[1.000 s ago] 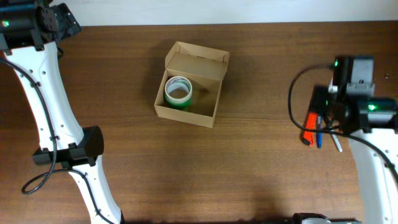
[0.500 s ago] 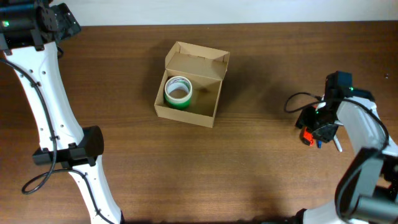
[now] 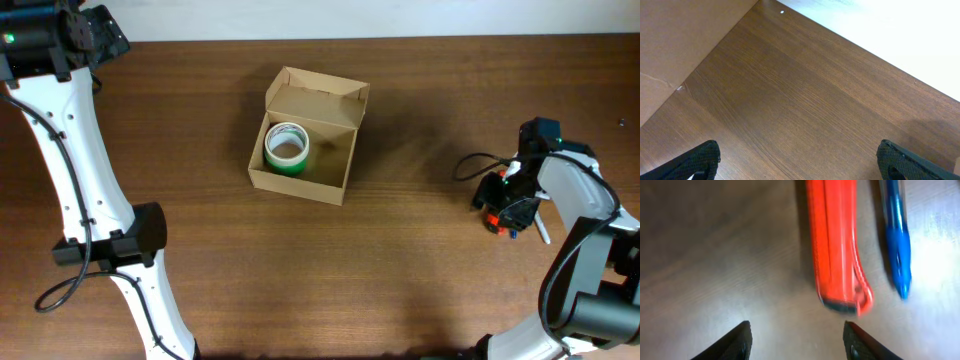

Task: Pack container
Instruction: 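Grasp the orange box cutter with the right gripper and lift it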

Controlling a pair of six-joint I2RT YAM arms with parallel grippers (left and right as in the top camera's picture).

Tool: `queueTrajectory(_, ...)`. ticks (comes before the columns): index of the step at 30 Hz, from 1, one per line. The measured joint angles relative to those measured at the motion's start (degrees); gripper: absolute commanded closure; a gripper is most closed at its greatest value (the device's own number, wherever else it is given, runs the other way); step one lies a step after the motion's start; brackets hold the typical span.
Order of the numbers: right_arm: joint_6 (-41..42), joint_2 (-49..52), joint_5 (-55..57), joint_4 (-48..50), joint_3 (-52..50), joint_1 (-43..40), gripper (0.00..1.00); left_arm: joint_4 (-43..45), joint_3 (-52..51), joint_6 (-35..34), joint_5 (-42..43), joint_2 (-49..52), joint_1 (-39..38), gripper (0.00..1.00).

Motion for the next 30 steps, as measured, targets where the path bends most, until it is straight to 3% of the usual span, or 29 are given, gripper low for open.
queueTrajectory(6, -0.96, 0.2, 2.25, -10.73, 8.22, -0.07, 0.39, 0.0, 0.0, 0.0, 0.0, 0.0, 0.0, 0.0)
queueTrajectory(10, -2.36, 0.2, 3.56, -12.55, 13.62, -0.55, 0.39, 0.0, 0.0, 0.0, 0.0, 0.0, 0.0, 0.0)
queueTrajectory(30, -4.5, 13.68, 4.55, -6.51, 15.19, -1.55, 0.39, 0.0, 0.0, 0.0, 0.0, 0.0, 0.0, 0.0)
